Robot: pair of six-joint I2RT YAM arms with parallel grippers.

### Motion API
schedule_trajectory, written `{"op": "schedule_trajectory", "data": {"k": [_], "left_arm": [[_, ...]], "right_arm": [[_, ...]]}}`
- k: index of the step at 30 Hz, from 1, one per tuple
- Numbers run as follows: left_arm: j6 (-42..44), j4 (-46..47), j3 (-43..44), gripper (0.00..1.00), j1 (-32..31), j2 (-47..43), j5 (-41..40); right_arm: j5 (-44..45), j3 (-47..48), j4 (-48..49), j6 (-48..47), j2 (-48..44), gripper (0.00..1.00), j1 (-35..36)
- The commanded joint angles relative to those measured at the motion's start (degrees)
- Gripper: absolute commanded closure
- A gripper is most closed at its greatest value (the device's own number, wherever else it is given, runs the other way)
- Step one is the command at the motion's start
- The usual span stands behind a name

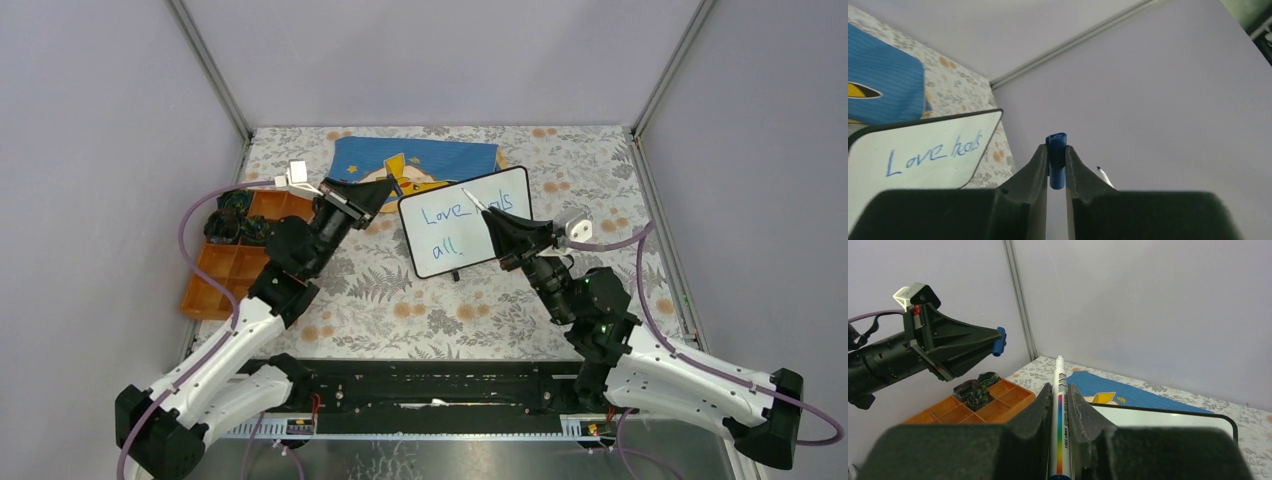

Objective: Write a sentence on the whiteboard
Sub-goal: Close the whiteboard marker at the center of the board.

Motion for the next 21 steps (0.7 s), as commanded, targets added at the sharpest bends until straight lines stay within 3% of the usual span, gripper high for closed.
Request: {"op": "schedule_trajectory", "data": {"k": [1,10,21], "left_arm": [[-0.33,8.04,-1.77,1.00,0.96,-3.38,6.82],[3.27,0.59,-7.38,1.00,1.01,-15.35,7.86],[4.15,-1.41,-10.29,1.00,1.05,-19.85,9.68]], "right_arm": [[-0.56,-1.41,0.11,1.38,-3.71,1.00,0.37],[3.39,-5.68,-6.80,5.41,-12.02,1.00,0.31],[5.86,-6.05,-18.07,5.83,-17.90,1.00,0.38]]}}
